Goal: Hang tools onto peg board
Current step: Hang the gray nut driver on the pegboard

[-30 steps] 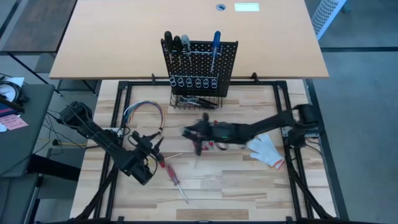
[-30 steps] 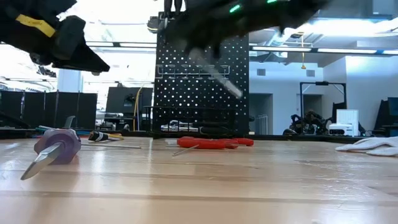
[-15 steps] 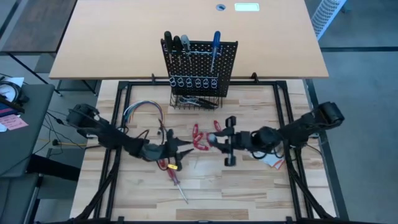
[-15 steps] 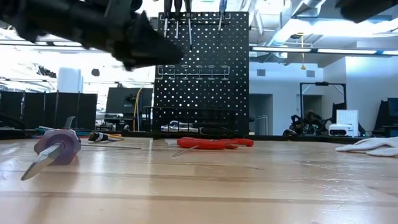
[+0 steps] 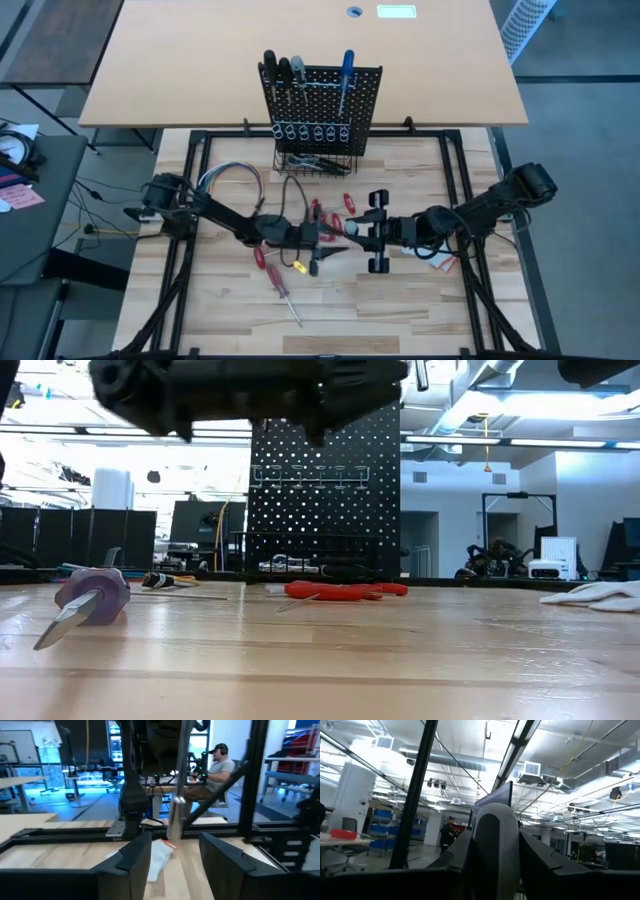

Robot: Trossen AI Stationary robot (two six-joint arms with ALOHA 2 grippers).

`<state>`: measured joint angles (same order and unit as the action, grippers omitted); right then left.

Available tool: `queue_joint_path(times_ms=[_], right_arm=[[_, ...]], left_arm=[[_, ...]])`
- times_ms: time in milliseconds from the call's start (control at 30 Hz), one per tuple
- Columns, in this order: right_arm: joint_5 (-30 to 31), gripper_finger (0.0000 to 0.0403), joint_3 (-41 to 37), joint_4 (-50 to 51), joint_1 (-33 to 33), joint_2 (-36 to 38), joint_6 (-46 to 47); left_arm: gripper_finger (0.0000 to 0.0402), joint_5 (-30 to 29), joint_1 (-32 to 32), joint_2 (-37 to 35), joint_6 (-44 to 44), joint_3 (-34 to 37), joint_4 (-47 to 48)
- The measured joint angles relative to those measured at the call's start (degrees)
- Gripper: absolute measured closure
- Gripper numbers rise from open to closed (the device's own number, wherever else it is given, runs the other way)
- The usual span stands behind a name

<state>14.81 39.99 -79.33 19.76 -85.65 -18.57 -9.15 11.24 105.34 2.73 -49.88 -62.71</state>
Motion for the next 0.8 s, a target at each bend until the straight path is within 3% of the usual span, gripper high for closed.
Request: queue_joint_path(times_ms=[167,400,533,667,733,800], right_arm=[[0.0,0.0289,0.0,0.0,1.3,0.0,-1.4],[0.0,0.0289,0.0,-0.4,2.1,0.0,-2.8],[0.3,0.0289,0.0,-0.1,2.1,0.0,-2.9],[0.3,0.0289,0.0,1.8,2.1,0.0,-2.8],[0.8,0.0271,0.0,3.6,2.1,0.0,-2.7],[0.8,0.0229,0.0,6.1,1.7,0.0,-2.9]], left_arm=[[0.0221,4.6,-0.9,0.5,1.1,-6.3,7.0],[0.0237,4.9,-0.7,0.6,1.8,-10.9,16.1],[0.0279,4.9,-0.7,0.6,1.4,-11.0,16.3],[0.0357,4.7,-0.7,0.5,0.6,-11.0,17.8],[0.0381,3.3,-0.6,0.4,0.2,-11.0,20.1],[0.0381,1.5,-0.5,-0.5,-0.5,-11.0,24.2]])
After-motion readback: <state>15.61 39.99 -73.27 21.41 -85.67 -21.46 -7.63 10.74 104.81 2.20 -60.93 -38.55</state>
